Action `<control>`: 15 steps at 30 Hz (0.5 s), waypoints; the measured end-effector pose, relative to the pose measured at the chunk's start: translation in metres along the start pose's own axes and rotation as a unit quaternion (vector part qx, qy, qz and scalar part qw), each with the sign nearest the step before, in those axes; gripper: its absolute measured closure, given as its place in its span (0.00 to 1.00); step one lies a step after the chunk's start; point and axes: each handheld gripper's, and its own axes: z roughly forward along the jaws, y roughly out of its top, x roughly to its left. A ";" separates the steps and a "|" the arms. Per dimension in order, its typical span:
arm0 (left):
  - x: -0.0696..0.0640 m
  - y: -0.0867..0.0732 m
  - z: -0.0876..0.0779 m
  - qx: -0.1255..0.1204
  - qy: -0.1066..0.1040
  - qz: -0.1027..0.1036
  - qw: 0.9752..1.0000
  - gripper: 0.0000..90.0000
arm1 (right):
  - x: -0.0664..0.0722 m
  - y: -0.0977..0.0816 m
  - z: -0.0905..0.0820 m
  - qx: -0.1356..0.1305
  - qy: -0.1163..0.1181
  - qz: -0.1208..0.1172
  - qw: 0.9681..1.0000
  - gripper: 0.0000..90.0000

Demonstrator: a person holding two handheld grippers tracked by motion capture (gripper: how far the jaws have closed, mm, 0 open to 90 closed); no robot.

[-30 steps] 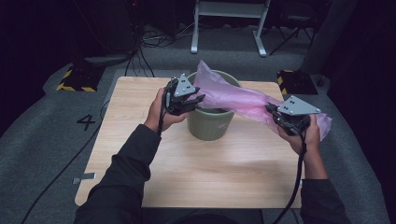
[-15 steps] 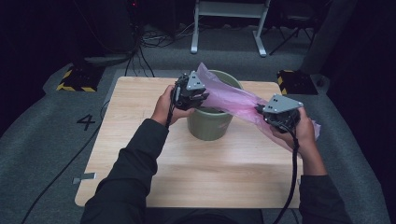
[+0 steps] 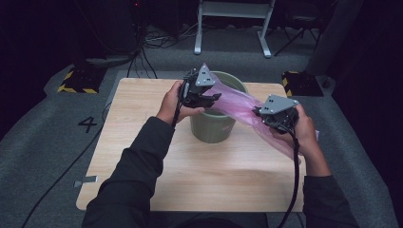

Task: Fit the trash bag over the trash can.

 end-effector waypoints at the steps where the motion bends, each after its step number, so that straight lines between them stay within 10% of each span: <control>1: -0.002 0.004 0.001 -0.001 0.009 -0.001 1.000 0.54 | 0.000 0.000 0.000 0.000 0.000 0.000 1.000 1.00; 8: -0.013 0.021 0.020 0.028 0.043 -0.001 0.999 0.53 | 0.004 0.002 0.001 -0.010 0.011 -0.012 1.000 1.00; 10: -0.013 0.024 0.031 0.067 0.074 0.011 0.995 0.62 | 0.004 0.003 -0.001 -0.017 0.013 -0.016 1.000 1.00; 15: -0.006 0.024 0.043 0.106 0.040 0.029 0.993 0.77 | 0.004 0.003 -0.007 -0.035 0.012 -0.024 0.999 1.00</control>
